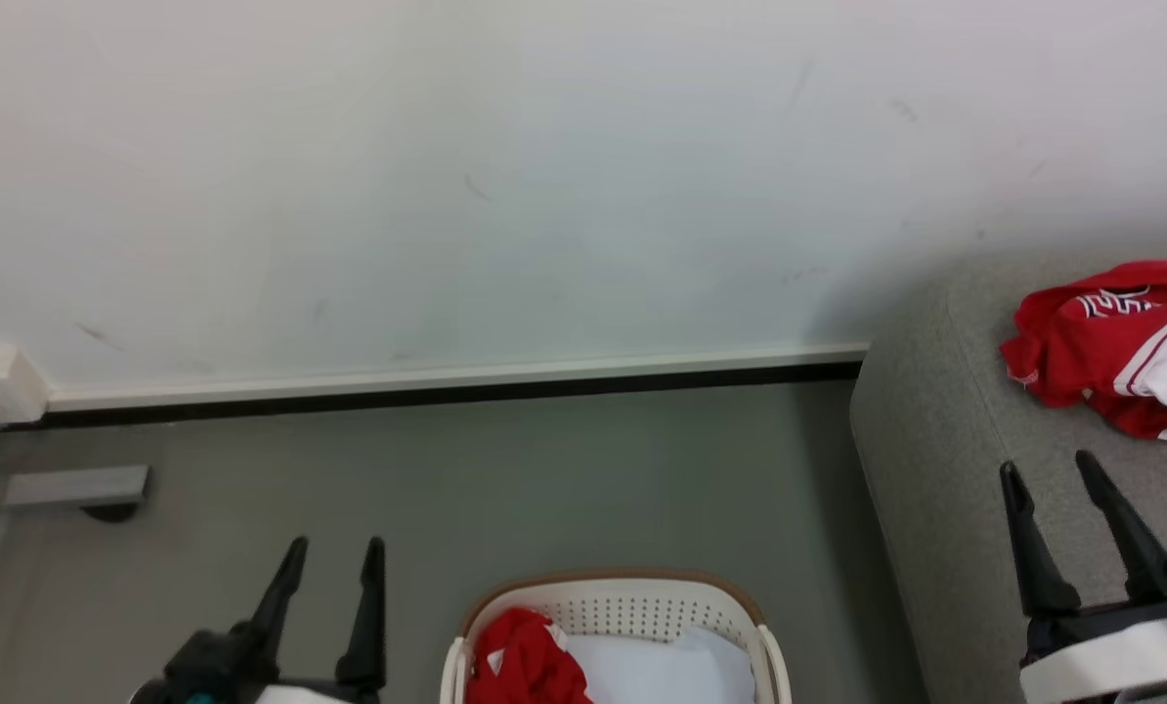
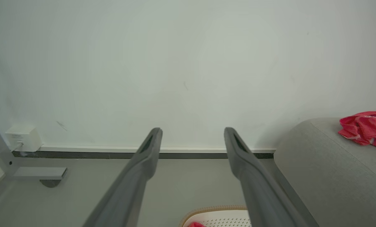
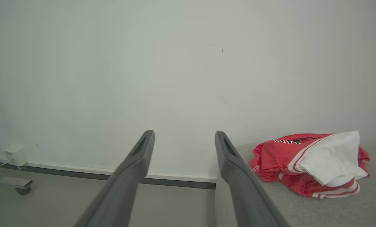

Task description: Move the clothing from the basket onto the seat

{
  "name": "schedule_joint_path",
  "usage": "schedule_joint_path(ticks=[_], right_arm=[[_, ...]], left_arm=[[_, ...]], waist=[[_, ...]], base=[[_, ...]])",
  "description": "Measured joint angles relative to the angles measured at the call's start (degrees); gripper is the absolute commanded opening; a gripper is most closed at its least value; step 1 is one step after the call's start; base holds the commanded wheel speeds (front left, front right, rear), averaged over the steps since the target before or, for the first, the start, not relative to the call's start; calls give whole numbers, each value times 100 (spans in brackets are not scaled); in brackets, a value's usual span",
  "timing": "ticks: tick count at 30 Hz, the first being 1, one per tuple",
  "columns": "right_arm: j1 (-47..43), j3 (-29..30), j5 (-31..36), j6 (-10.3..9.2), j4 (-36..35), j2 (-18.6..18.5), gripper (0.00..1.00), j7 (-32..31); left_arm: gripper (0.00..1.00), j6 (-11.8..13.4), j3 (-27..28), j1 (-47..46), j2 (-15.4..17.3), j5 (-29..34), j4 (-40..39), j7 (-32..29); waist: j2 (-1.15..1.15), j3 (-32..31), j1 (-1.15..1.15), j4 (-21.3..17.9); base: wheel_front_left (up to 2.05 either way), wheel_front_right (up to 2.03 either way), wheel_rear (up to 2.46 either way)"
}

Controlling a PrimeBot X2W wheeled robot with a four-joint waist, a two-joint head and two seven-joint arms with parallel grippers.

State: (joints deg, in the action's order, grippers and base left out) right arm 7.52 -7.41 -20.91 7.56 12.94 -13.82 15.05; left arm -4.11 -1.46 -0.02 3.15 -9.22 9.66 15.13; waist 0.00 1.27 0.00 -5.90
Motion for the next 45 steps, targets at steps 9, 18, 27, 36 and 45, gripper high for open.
schedule_joint_path(ticks=[9,18,27,36,45], right_arm=[[831,235,-166,0,-53,-100,100,0],[1415,441,-183,0,-349,-8,100,0],[1836,433,-174,0,-611,269,100,0],[2178,502,-82,0,-817,449,100,-1],[2276,478,-86,0,-923,671,100,-1]], left_arm=[[100,-236,-646,-1326,247,490,938,0],[100,-315,-1533,-2533,624,950,2350,-49],[100,-337,-2828,-3606,868,1288,3973,-350],[100,-342,-4318,-4448,961,1430,5404,-901],[100,-342,-5324,-5251,1188,1337,6157,-1488]], waist=[[0,969,2,-212],[0,1992,2,-525],[0,2904,2,-844],[0,3680,2,-1196],[0,4287,1,-1567]], base=[[0,0,0],[0,0,0],[0,0,0],[0,0,0],[0,0,0]])
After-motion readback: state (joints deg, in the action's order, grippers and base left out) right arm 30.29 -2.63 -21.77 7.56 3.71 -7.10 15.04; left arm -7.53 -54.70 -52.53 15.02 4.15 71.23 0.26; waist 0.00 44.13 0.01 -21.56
